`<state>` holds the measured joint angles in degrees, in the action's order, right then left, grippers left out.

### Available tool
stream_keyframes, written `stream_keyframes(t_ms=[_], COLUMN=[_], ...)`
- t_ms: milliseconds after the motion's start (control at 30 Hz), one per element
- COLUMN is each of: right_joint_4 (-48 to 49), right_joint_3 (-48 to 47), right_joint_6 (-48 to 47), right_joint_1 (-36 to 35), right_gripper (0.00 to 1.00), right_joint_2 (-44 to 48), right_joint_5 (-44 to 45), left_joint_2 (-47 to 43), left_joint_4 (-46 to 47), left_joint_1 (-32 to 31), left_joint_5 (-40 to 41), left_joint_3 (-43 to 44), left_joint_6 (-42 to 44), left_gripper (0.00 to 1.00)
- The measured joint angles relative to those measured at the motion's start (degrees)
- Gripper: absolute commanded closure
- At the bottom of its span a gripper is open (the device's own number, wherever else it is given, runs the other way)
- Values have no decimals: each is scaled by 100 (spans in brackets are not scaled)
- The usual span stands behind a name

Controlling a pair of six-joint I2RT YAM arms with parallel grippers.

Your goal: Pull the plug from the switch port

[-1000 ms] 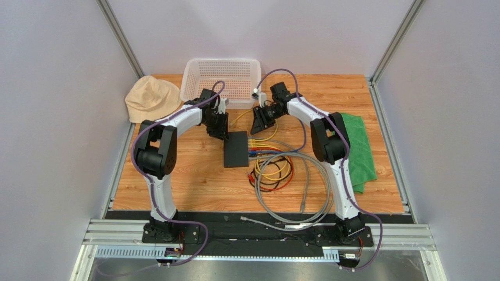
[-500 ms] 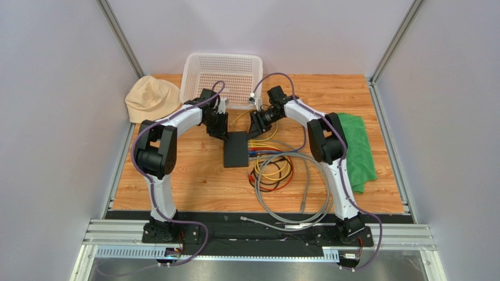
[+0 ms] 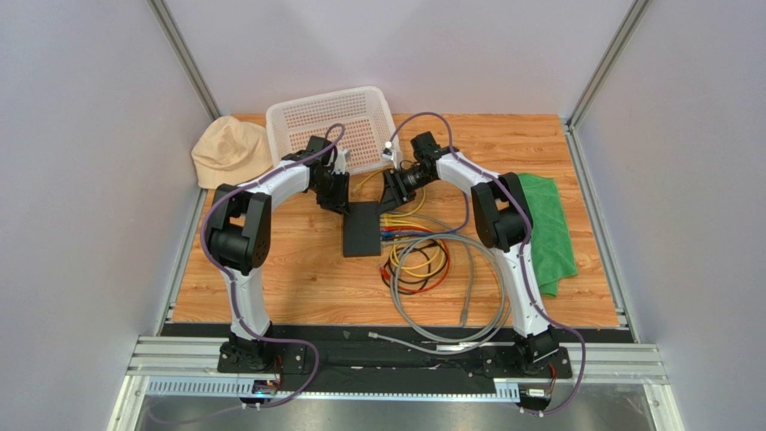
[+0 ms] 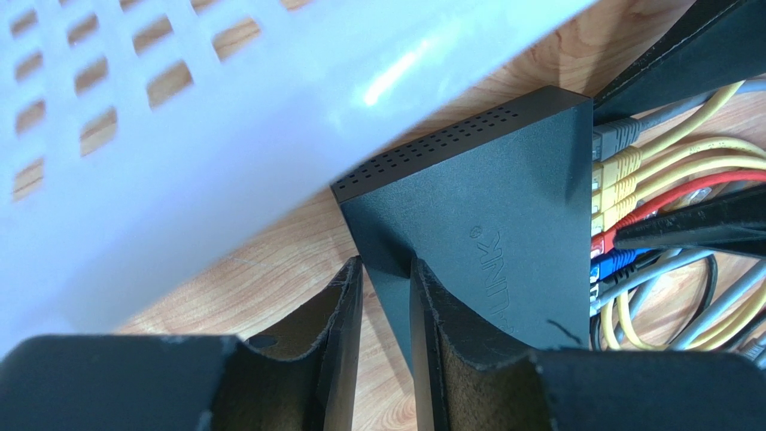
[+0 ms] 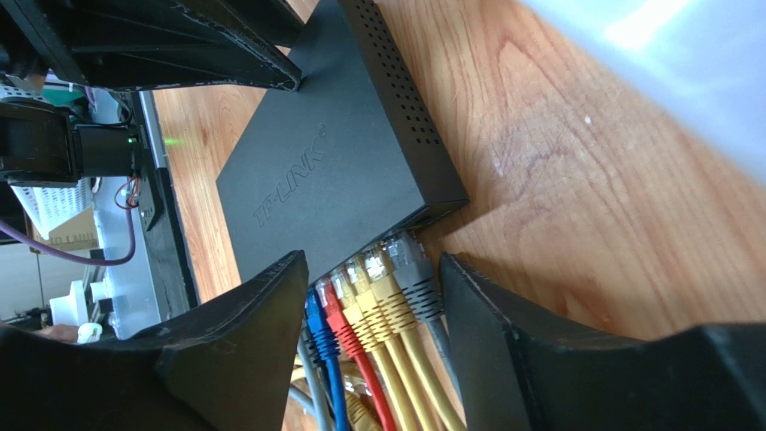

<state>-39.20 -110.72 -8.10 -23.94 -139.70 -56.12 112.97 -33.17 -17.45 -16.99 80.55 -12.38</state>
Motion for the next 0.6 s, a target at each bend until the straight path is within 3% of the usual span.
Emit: stream_keyframes(t_ms=[167,600], right_joint_4=[52,96], right_joint_3=[57,428], right_joint_6=[122,140], right_joint_1=[0,0], right_gripper=[34,24], right_joint_2=[61,522], right_joint_5=[52,168], left_joint_2=[-11,-57], left_joint_4=[76,55], left_joint_1=[-17,-33], left_joint_5=[17,317], left_joint_3=[-20,140], left_joint_6=[63,542], left_gripper=[64,66])
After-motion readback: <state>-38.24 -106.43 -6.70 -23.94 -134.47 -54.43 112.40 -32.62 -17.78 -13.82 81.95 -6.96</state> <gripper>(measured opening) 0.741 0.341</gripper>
